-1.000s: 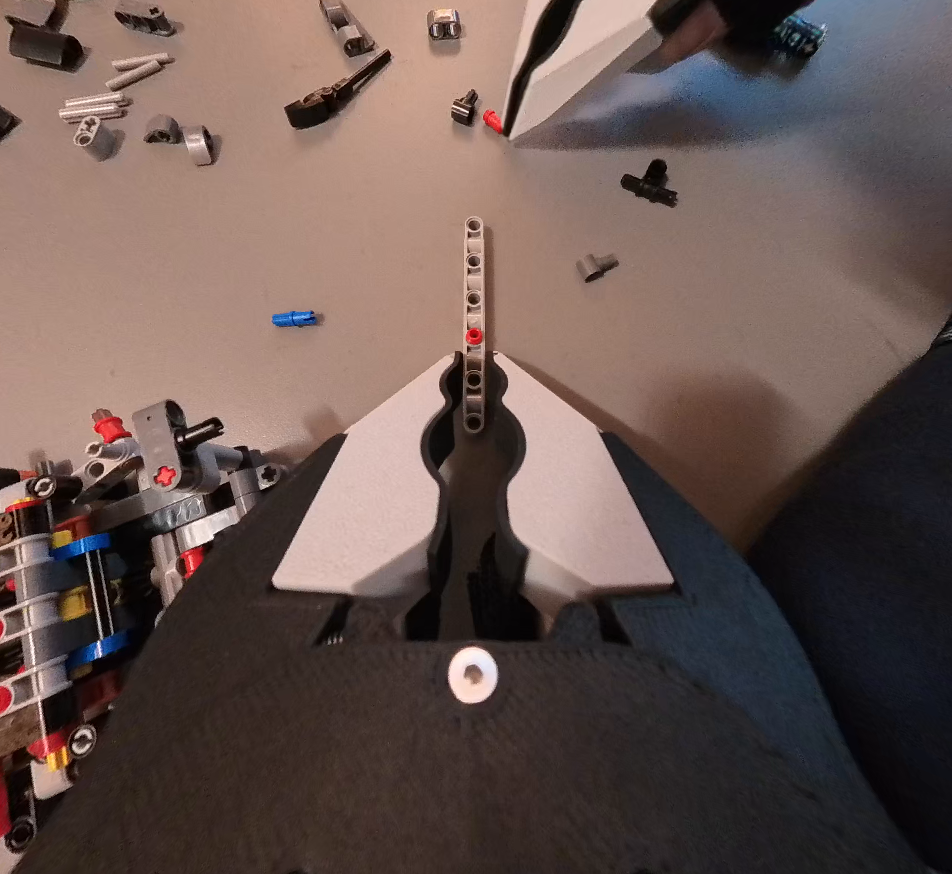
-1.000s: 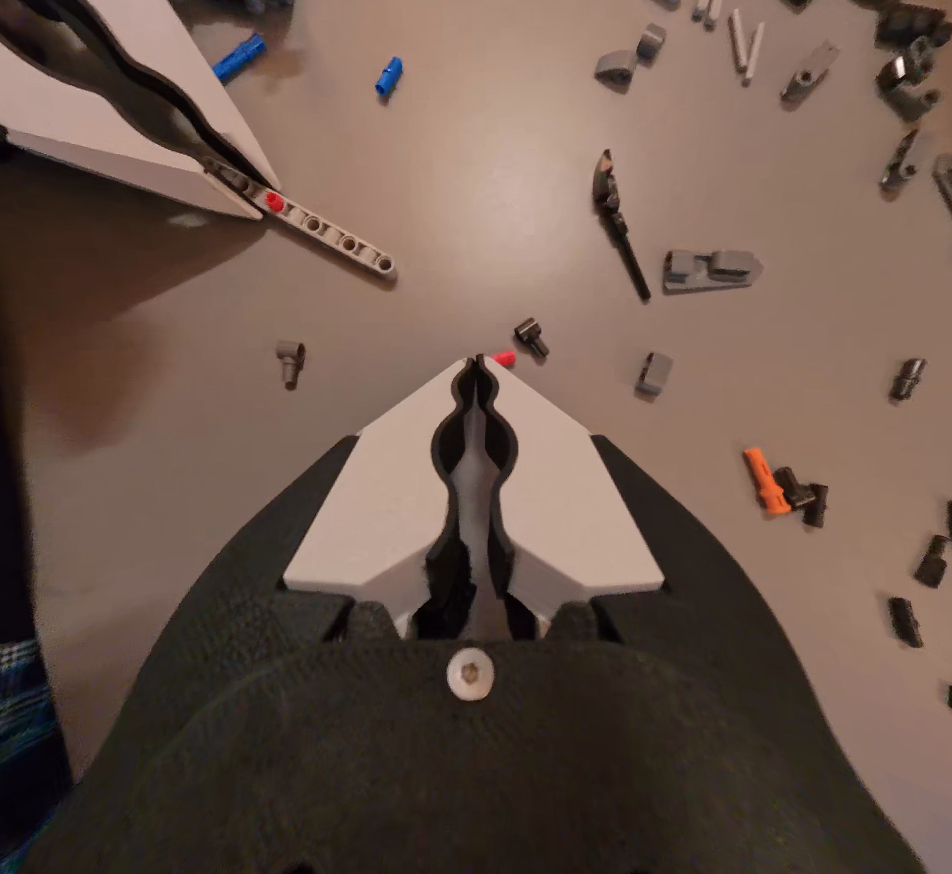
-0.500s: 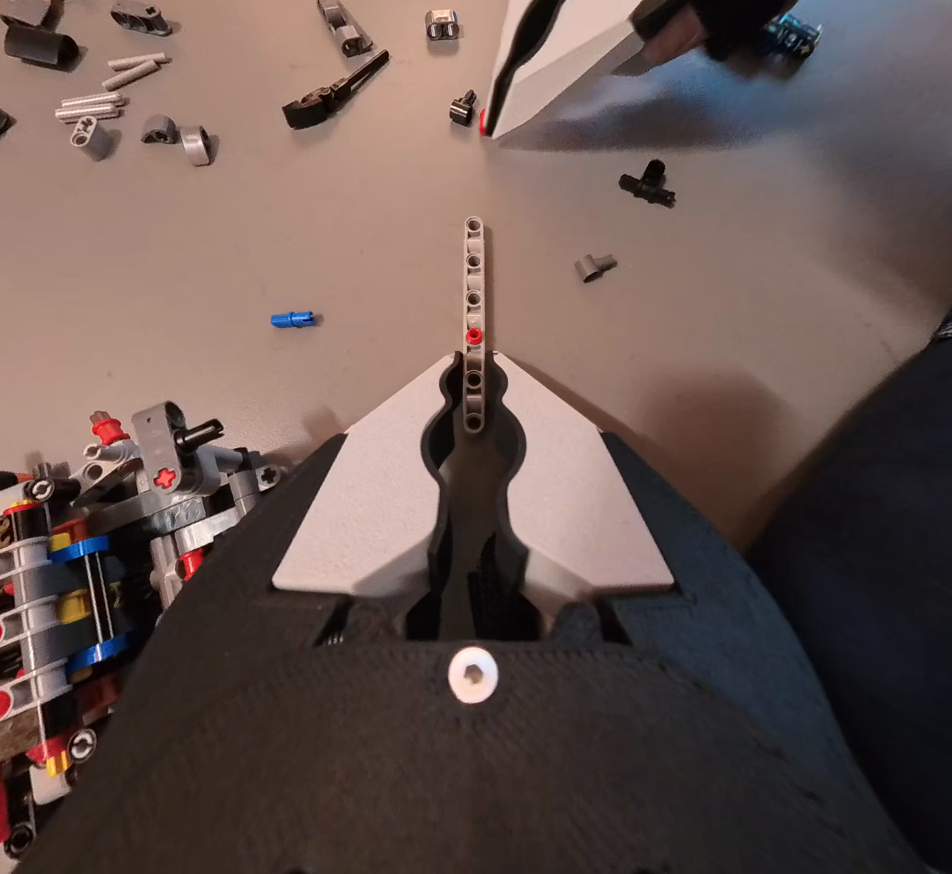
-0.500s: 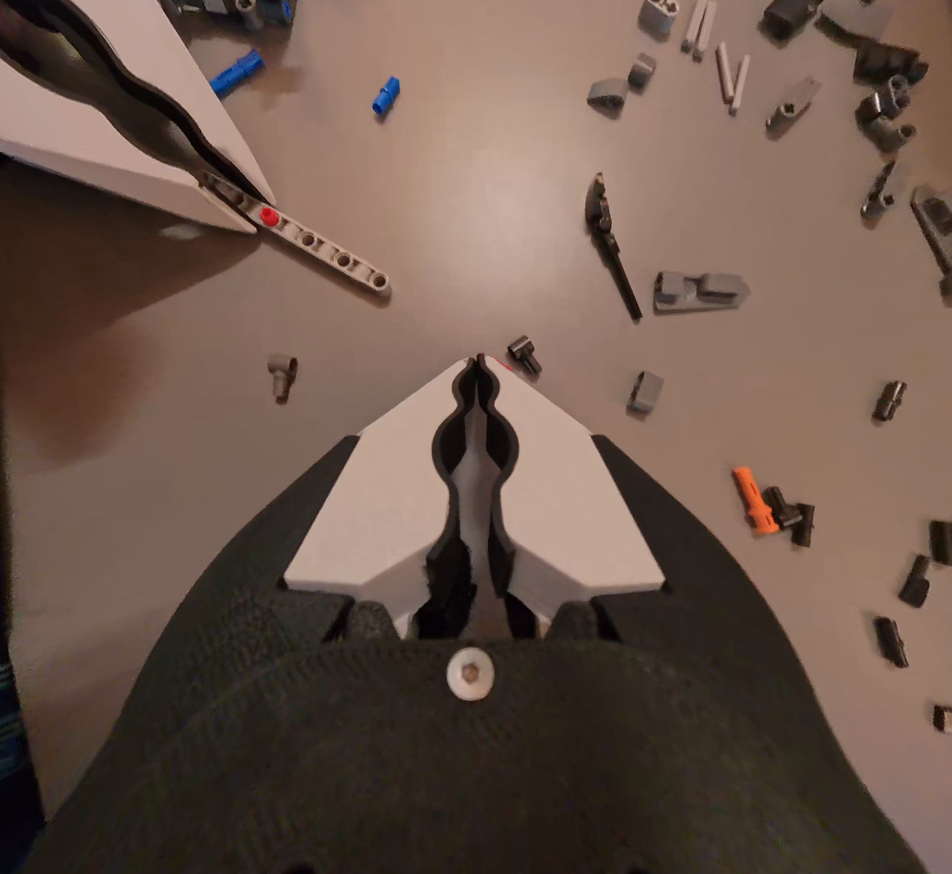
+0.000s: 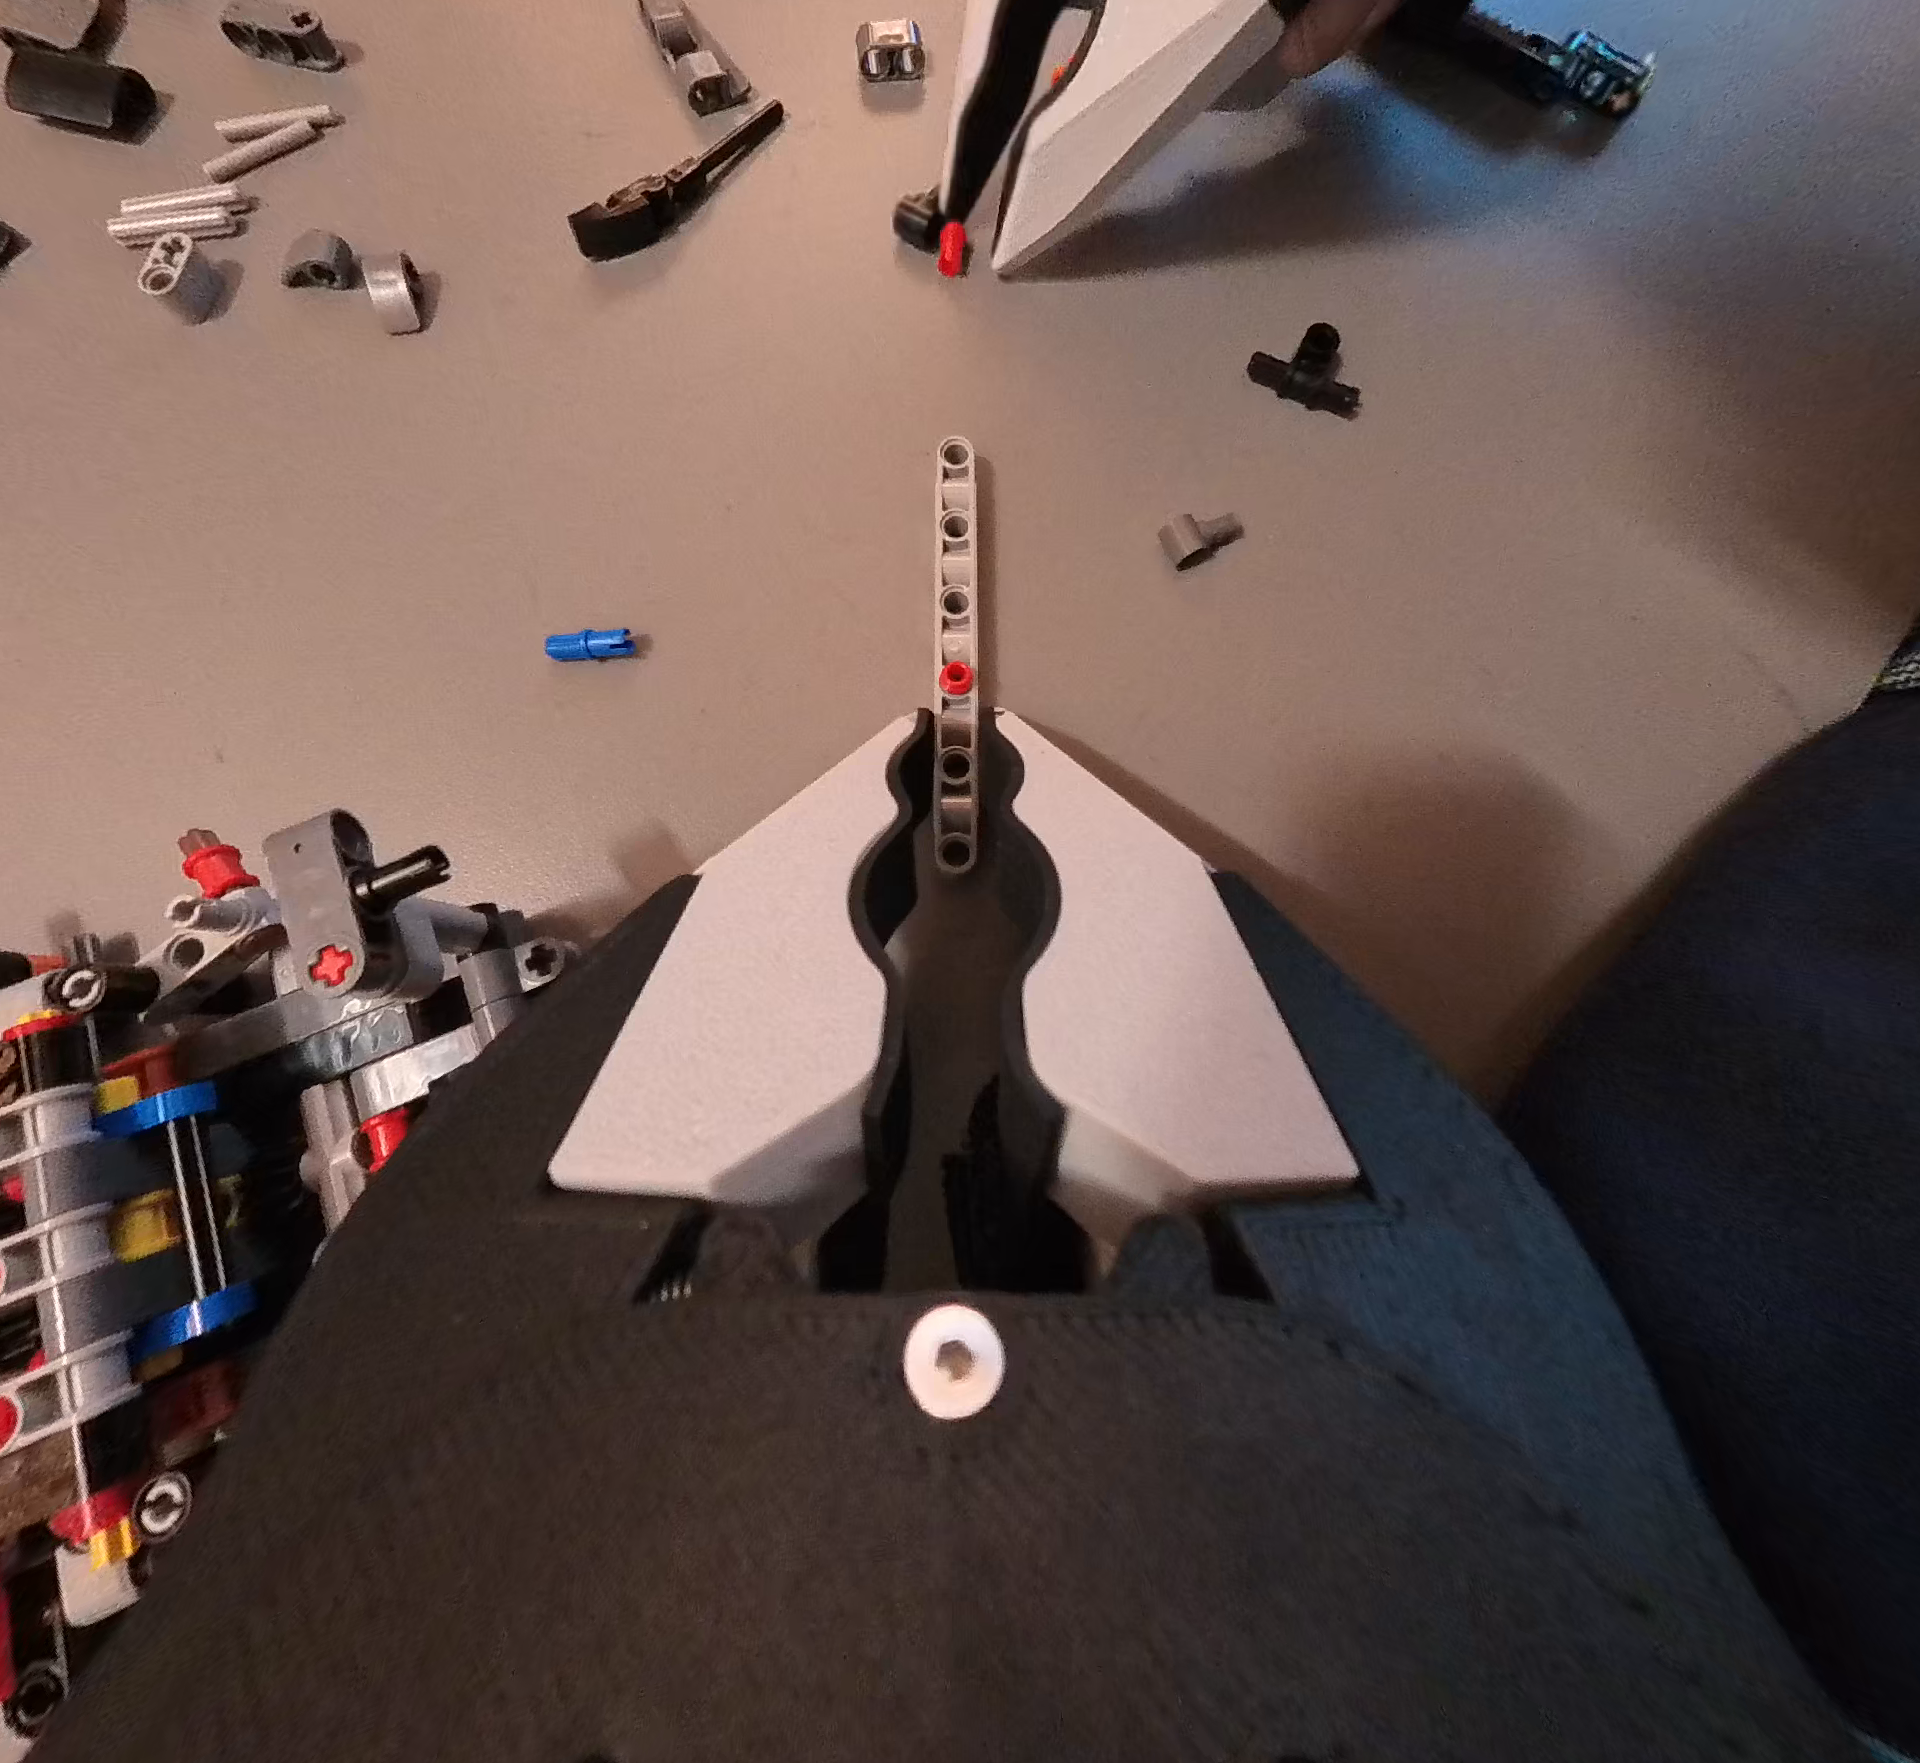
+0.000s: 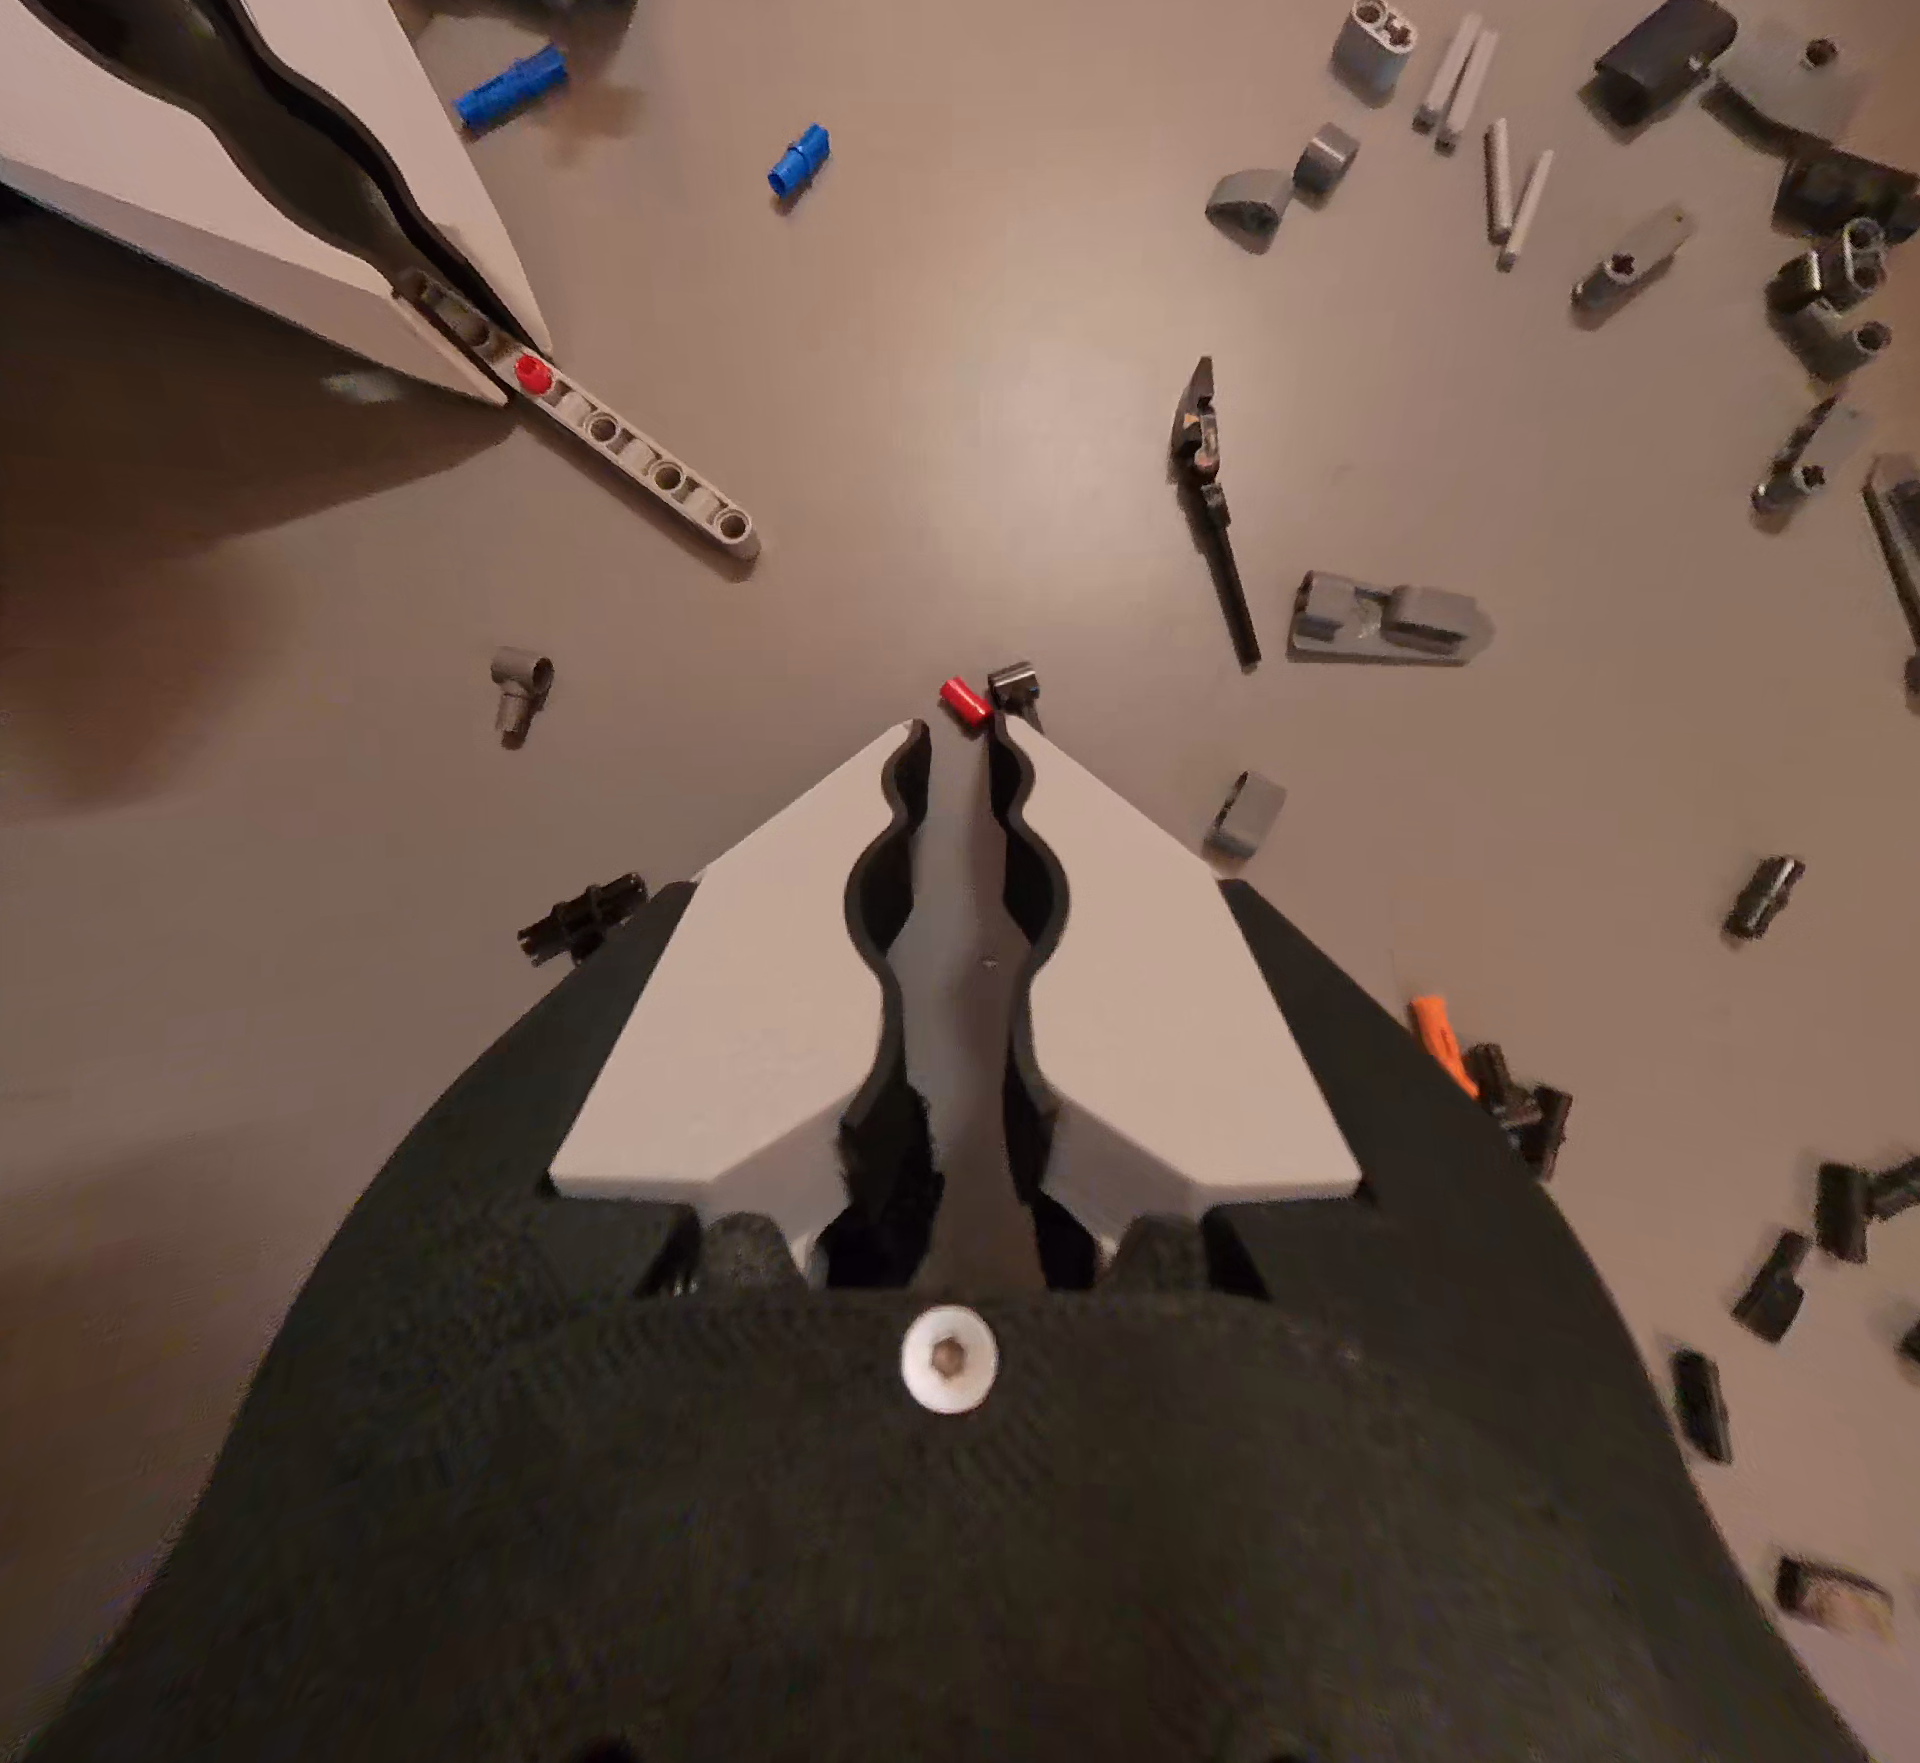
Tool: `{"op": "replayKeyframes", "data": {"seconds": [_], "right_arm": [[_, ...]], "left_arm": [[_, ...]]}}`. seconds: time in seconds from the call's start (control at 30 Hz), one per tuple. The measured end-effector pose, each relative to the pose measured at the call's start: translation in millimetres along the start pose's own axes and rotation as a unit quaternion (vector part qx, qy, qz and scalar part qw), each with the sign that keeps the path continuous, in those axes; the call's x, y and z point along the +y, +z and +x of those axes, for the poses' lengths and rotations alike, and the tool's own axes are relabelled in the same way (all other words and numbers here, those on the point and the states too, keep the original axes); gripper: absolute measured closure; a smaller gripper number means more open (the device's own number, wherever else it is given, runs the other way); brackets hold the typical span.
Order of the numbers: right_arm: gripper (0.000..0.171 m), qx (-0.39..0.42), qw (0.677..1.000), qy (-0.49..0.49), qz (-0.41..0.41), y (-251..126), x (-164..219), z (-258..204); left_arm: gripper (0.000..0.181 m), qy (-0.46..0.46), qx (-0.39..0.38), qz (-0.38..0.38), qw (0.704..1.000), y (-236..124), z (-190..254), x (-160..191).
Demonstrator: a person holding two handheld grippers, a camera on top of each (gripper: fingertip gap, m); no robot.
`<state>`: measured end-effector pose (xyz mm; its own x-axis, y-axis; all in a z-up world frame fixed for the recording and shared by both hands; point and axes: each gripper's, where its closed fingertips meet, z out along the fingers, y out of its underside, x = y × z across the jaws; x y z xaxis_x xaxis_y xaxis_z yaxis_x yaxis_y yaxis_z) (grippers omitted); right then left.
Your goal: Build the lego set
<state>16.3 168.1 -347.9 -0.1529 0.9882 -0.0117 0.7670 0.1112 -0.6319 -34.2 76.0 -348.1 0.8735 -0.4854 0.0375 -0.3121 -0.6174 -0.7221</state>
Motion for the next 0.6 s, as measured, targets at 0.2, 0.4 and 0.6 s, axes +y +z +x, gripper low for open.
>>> {"op": "replayKeyframes", "data": {"seconds": [0.2,0.4,0.6], "right_arm": [[0.160,-0.029,0.999,-0.037,0.003,1.2,-1.9,1.7],[0.165,-0.073,0.995,-0.072,-0.004,0.2,0.2,-2.3],[0.168,-0.089,0.993,-0.074,0.006,-0.2,0.7,-3.5]], "left_arm": [[0.174,-0.004,0.004,0.000,1.000,0.2,-0.1,-0.2],[0.174,-0.006,0.006,0.001,1.000,0.2,-0.1,-0.3],[0.174,-0.006,0.006,0.001,1.000,0.3,-0.3,-0.3]]}}
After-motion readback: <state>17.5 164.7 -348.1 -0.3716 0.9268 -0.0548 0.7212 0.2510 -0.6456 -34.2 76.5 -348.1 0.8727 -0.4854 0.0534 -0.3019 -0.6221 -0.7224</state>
